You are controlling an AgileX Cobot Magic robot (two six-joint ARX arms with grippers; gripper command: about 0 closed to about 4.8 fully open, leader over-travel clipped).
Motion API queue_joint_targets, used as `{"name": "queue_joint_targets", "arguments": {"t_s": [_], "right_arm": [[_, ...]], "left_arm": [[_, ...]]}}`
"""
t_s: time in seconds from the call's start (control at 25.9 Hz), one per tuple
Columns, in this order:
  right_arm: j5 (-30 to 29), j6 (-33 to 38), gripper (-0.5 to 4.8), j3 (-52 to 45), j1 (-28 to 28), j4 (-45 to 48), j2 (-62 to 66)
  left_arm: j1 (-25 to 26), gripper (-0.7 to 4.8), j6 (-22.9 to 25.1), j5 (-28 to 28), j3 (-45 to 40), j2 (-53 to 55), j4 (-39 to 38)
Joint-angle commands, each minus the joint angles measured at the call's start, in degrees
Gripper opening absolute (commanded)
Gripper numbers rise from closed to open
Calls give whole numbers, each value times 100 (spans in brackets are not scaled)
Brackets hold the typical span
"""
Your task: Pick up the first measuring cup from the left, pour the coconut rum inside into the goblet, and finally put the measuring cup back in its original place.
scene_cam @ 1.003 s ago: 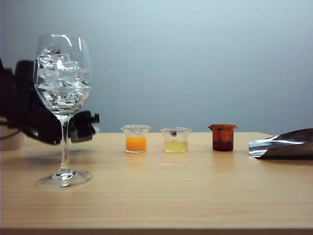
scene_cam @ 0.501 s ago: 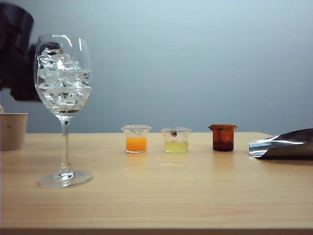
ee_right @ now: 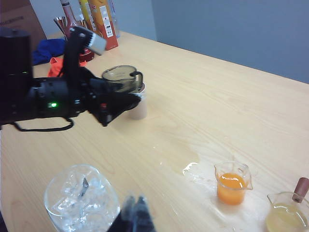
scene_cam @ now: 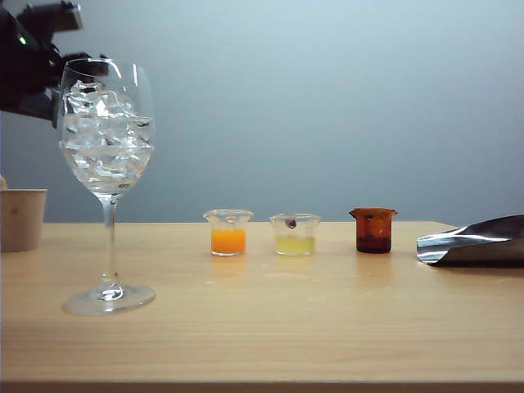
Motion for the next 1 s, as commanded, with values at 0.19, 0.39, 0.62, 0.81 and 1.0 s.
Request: {"name": "queue_joint_targets", "arguments": {"t_s": [0.19, 0.39, 0.62, 0.81, 1.0], "right_arm": [[-160, -26, -9, 39, 11, 107, -153], [-374, -9, -9, 52, 66, 92, -166], [-426, -7, -9, 63, 341, 96, -166], [-435, -7, -9, 63, 533, 96, -166], [-452, -7, -9, 63, 566, 81, -166]], "left_arm": [[0, 115, -42, 136, -863, -1818, -608], [0, 110, 186, 127, -962, -2997, -1722], [0, 78, 518, 286, -964, -3768, -2640], [0, 79, 654, 520, -964, -3897, -2876], [-2, 79, 695, 625, -964, -3781, -2758]]}}
